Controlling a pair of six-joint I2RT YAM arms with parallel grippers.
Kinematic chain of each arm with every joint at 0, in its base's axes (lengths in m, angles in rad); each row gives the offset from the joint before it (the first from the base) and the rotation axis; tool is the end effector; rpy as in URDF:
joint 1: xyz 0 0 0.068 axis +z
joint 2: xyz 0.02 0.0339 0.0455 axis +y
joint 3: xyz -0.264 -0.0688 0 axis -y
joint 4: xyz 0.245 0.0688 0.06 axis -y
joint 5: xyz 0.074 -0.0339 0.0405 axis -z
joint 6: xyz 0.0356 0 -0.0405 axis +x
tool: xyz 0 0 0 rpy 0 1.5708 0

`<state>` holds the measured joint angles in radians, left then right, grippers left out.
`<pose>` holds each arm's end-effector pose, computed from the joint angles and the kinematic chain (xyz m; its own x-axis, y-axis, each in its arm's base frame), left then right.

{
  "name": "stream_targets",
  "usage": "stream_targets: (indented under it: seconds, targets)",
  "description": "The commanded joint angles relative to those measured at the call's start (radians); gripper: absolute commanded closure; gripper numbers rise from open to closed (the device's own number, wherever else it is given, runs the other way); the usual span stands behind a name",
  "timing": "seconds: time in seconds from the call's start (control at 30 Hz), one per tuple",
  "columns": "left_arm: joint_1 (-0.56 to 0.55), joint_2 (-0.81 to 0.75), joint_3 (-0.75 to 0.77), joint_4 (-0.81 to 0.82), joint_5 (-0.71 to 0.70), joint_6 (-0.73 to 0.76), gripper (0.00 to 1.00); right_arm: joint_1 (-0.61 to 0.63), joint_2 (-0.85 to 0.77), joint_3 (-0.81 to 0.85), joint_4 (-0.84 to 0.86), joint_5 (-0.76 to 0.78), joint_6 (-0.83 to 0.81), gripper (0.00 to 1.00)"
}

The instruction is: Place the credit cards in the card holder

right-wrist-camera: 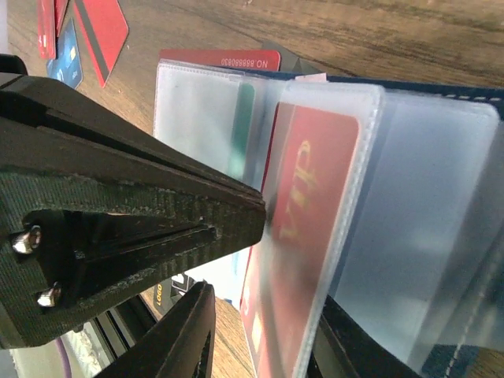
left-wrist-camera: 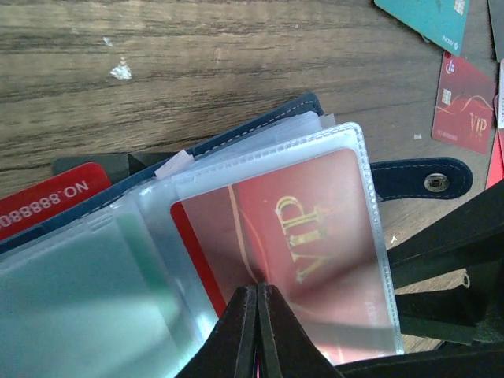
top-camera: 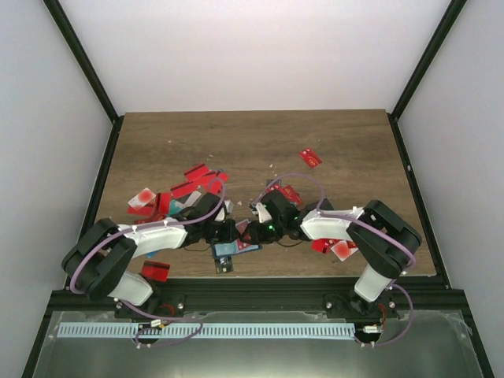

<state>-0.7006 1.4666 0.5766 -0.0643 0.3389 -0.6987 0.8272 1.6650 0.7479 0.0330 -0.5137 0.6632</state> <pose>0.1877 -0.1738 0.1357 -0.9632 0.0187 -0.2682 0.1769 0.7955 -0.5796 0.1956 0.2386 0.1371 -0.9370 -0.2268 -0.2656 -0.3491 0.6343 0.6898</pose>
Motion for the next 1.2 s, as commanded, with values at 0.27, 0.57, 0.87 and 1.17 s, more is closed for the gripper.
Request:
stream_targets:
  seconds: [0.27, 0.57, 0.87, 1.17]
  targets:
    - [-0.003, -0.259, -0.010, -0.292, -0.183, 0.026, 0.86, 0.051, -0.010, 0.114, -0.068, 0.014, 0.012, 0.68]
    - [-0.002, -0.503, -0.061, -0.431, -0.260, -0.022, 0.74, 0.171, 0.137, 0.287, -0.114, 0.056, 0.040, 0.66]
    - [-0.003, -0.596, -0.075, -0.426, -0.267, -0.052, 0.69, 0.199, 0.143, 0.334, -0.110, 0.099, 0.063, 0.66]
    - [-0.001, -0.549, -0.023, -0.378, -0.382, -0.030, 0.67, 0.102, -0.035, 0.306, -0.250, 0.223, -0.049, 0.60]
